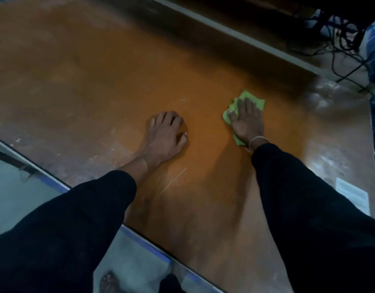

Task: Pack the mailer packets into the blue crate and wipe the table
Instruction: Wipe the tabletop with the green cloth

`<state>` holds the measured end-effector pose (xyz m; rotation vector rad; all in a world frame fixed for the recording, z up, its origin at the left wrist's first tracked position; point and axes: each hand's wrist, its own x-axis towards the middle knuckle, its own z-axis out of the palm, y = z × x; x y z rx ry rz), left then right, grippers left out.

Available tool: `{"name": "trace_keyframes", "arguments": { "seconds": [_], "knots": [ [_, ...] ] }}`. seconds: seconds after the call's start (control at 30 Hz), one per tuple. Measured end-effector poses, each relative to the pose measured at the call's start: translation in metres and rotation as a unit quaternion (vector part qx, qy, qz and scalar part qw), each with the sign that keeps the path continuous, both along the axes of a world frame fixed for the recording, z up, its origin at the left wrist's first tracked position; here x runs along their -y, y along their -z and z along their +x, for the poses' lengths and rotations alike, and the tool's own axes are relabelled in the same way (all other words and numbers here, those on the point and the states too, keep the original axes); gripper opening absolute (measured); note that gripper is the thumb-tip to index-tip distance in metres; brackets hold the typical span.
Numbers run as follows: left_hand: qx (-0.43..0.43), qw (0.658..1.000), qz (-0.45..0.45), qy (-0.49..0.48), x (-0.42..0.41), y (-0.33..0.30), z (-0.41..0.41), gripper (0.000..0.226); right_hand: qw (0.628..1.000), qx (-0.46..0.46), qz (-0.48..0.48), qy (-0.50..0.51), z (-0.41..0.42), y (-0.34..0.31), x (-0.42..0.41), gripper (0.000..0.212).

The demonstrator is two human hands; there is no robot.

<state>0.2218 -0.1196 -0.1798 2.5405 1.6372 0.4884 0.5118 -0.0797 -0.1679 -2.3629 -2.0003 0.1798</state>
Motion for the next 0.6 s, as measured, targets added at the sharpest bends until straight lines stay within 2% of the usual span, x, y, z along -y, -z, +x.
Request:
{"name": "trace_keyframes", "arguments": {
  "seconds": [0.1,0.13,0.23,0.27,0.4,0.43,0.47,0.57,0.6],
  "knots": [
    [0.006,1.000,-0.001,0.003,-0.001,0.000,-0.001,0.045,0.991,-0.006,0.005,-0.130,-0.016,0.002,0.035,0.070],
    [0.010,1.000,0.000,0.003,-0.001,-0.001,-0.002,0.045,0.992,-0.009,0.009,-0.125,-0.014,0.003,0.045,0.070],
    [0.014,1.000,-0.008,0.001,0.000,-0.002,-0.002,0.045,1.000,-0.011,0.017,0.022,-0.014,0.004,0.072,0.073],
    [0.016,1.000,-0.014,0.001,0.000,-0.002,-0.003,0.046,0.999,-0.007,0.015,0.038,-0.026,0.004,0.081,0.074],
    [0.058,0.997,-0.051,0.027,0.002,-0.009,-0.012,0.045,0.991,0.003,0.023,-0.128,-0.073,0.003,0.129,0.067],
    [0.071,0.995,-0.058,0.038,0.003,-0.011,-0.015,0.043,0.990,0.007,0.027,-0.138,-0.073,0.002,0.140,0.066],
    [0.078,0.994,-0.060,0.048,0.004,-0.013,-0.019,0.042,0.993,0.011,0.031,-0.115,-0.072,0.002,0.150,0.066],
    [0.049,0.995,-0.049,0.070,0.003,-0.016,-0.042,0.042,0.998,0.001,0.026,0.054,-0.080,-0.001,0.169,0.069],
    [0.037,0.996,-0.048,0.071,0.001,-0.015,-0.053,0.042,0.997,-0.001,0.025,0.072,-0.094,-0.001,0.175,0.070]
  ]
}}
